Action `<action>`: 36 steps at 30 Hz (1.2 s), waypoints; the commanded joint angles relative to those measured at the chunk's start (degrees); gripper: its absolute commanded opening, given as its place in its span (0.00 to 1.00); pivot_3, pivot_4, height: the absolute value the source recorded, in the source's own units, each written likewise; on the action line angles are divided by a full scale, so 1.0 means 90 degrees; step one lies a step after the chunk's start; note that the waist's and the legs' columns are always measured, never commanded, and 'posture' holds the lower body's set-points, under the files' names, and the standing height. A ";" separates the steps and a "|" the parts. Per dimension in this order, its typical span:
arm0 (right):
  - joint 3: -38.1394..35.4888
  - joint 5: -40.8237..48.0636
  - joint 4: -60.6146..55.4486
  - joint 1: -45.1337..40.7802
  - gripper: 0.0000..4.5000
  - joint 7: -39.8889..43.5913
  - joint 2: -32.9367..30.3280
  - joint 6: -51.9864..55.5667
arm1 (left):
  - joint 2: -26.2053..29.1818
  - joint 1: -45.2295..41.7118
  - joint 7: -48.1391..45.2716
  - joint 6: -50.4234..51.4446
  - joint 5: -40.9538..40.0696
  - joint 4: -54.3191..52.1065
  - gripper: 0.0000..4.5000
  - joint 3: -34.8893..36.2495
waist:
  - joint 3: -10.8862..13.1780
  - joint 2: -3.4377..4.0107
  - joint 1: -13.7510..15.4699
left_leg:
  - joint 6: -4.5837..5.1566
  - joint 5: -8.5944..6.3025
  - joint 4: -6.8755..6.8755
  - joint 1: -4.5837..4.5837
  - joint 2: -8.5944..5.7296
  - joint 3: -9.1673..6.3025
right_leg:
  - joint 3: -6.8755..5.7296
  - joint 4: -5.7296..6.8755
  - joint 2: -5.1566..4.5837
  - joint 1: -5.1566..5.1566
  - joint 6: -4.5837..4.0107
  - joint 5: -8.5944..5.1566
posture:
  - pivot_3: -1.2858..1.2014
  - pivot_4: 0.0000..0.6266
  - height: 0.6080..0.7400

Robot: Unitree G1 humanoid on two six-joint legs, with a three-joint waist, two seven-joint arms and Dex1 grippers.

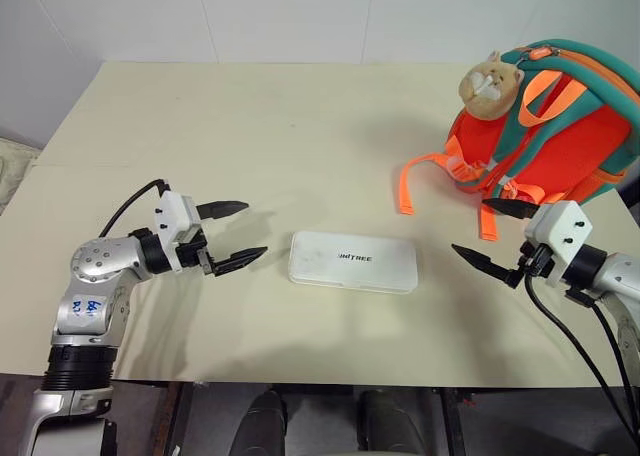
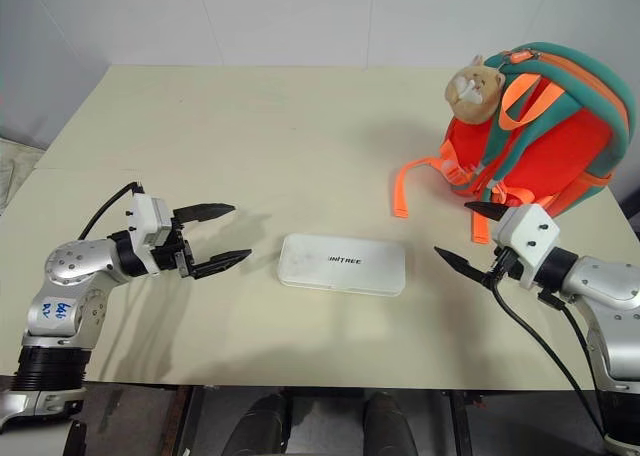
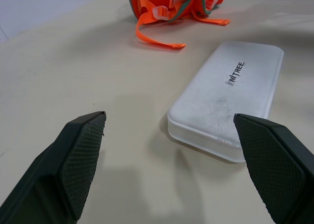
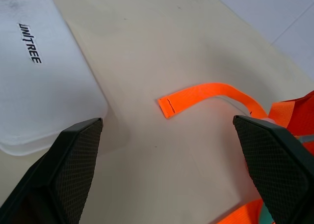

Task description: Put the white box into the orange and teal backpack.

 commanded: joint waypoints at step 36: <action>0.1511 -0.1460 0.0663 -0.0366 0.00 -0.0501 0.0231 0.0537 | -0.0502 -0.0319 0.0623 -0.0101 0.1211 0.0724 0.00 -0.1053 | 0.0001 -0.0002 -0.0108 | 0.0003 -0.0001 0.0015 -0.0003 -0.0001 -0.0001 | 0.0004 0.0003 0.0002 0.0000 0.0004 0.0007 | 0.52 0.24 1.00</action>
